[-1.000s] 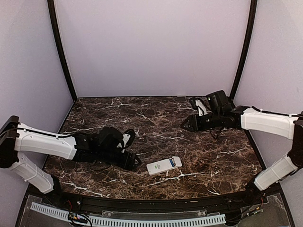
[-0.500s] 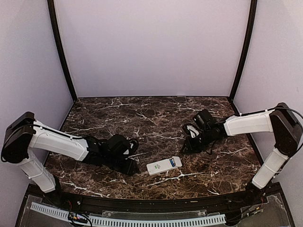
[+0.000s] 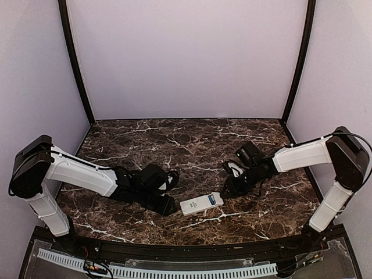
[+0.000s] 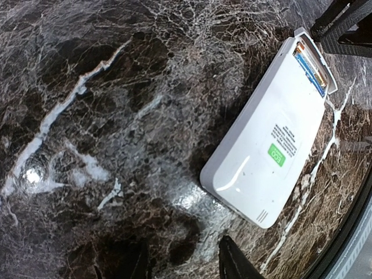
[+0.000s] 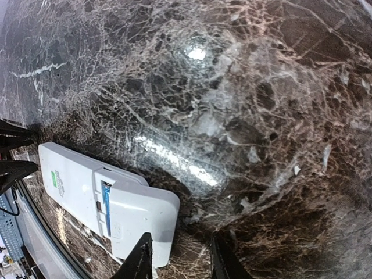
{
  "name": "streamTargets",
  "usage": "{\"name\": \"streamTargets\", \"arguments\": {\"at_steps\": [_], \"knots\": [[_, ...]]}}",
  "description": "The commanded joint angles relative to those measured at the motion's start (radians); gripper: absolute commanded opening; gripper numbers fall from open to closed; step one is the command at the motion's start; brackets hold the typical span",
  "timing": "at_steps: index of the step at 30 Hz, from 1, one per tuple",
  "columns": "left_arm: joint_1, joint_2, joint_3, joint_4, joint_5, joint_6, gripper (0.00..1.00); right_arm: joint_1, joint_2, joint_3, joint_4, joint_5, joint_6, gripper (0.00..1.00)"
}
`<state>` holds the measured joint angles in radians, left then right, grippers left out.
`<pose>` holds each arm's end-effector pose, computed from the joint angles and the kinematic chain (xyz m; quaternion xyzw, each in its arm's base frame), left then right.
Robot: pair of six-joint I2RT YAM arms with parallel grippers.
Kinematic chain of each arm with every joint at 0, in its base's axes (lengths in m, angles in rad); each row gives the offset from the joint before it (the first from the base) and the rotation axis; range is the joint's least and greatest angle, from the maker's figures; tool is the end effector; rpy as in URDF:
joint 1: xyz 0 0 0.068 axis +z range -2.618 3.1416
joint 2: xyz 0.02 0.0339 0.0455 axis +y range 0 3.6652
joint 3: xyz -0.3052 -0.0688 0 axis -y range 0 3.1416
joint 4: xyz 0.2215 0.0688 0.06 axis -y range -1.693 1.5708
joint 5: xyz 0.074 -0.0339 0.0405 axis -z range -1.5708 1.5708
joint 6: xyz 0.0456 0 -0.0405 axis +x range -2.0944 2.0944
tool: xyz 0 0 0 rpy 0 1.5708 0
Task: Load the batteries into the remote control
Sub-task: Load the battery cover onto the remote control without the battery cover.
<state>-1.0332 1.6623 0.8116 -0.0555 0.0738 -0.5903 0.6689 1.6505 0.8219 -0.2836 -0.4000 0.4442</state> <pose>0.1573 -0.2704 0.1964 0.2192 0.9189 -0.2605 0.1991 0.2162 0.1935 0.1910 -0.1519 0.9433 0.2819 0.0869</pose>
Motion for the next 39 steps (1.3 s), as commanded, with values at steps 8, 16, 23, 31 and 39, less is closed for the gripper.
{"name": "streamTargets", "arguments": {"at_steps": [8,16,23,31,39], "knots": [[-0.014,0.047,0.022,-0.054,0.037,0.038,0.38,0.018,0.032,-0.023,0.085,-0.068,0.007,0.33],[-0.015,0.06,0.034,-0.061,0.033,0.056,0.38,0.031,0.052,-0.011,0.086,-0.069,0.008,0.33],[-0.014,0.062,0.035,-0.061,0.032,0.062,0.38,0.055,0.051,0.012,0.062,-0.034,0.011,0.33],[-0.015,0.062,0.032,-0.061,0.026,0.069,0.38,0.089,0.068,0.036,0.034,0.009,0.011,0.33],[-0.015,0.062,0.032,-0.059,0.027,0.075,0.38,0.116,0.075,0.083,-0.026,0.072,0.003,0.33]]}}
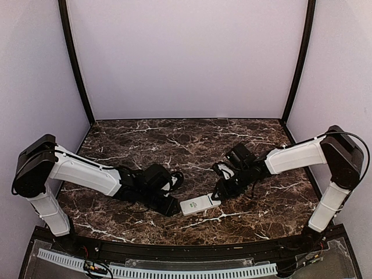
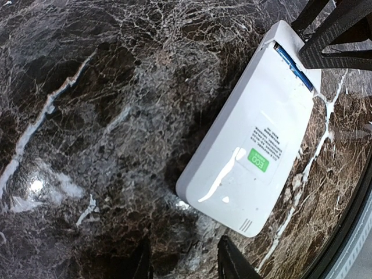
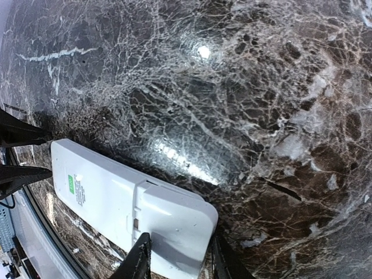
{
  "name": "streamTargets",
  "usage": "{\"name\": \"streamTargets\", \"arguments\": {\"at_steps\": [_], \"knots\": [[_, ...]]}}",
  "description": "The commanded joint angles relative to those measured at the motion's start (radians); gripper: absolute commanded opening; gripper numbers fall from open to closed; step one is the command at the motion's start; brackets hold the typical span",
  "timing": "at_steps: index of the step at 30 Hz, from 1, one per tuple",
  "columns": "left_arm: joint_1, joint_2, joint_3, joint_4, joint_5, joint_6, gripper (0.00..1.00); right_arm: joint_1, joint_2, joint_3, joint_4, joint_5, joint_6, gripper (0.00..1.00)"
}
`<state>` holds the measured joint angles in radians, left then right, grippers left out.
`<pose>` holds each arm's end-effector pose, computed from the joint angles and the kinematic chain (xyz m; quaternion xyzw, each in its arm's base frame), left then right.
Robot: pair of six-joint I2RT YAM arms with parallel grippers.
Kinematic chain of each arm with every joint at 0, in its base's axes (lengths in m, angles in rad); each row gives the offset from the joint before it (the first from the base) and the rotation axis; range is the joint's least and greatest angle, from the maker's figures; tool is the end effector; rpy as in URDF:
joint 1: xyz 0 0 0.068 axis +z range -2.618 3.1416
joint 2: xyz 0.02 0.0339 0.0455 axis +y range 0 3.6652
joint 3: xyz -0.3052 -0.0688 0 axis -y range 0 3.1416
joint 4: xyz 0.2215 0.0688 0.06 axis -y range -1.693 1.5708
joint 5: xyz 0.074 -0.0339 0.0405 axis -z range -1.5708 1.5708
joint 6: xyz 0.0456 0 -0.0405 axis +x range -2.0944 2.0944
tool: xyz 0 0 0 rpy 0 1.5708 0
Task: Load the batteries into the remote control
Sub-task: Load the battery cover onto the remote control without the battery cover.
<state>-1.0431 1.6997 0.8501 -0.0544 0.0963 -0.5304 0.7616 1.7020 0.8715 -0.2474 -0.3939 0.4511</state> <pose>0.1596 -0.2825 0.1956 0.2545 0.9090 -0.2636 0.1986 0.2112 0.2256 0.1907 -0.1942 0.9322 0.2923 0.0885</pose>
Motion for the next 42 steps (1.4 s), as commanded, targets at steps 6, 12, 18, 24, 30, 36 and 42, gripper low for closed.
{"name": "streamTargets", "arguments": {"at_steps": [6,12,18,24,30,36,42], "knots": [[-0.005,0.026,-0.008,-0.056,0.003,0.017,0.38,0.059,0.042,0.063,-0.113,0.13,-0.01,0.32],[-0.005,0.026,-0.008,-0.056,0.003,0.02,0.38,0.111,0.089,0.106,-0.167,0.205,-0.008,0.32],[-0.005,0.026,-0.009,-0.055,0.005,0.022,0.38,0.128,0.101,0.136,-0.201,0.244,0.004,0.31],[-0.005,0.022,-0.012,-0.056,0.005,0.023,0.38,0.128,0.077,0.181,-0.251,0.249,-0.009,0.32],[-0.005,0.013,-0.02,-0.054,0.003,0.023,0.38,0.127,0.036,0.217,-0.295,0.245,-0.023,0.34],[-0.006,0.008,-0.024,-0.056,0.002,0.022,0.38,0.119,0.024,0.243,-0.348,0.281,-0.029,0.35],[-0.006,-0.012,-0.031,-0.068,-0.006,0.024,0.38,0.084,-0.008,0.255,-0.349,0.313,0.003,0.12]]}}
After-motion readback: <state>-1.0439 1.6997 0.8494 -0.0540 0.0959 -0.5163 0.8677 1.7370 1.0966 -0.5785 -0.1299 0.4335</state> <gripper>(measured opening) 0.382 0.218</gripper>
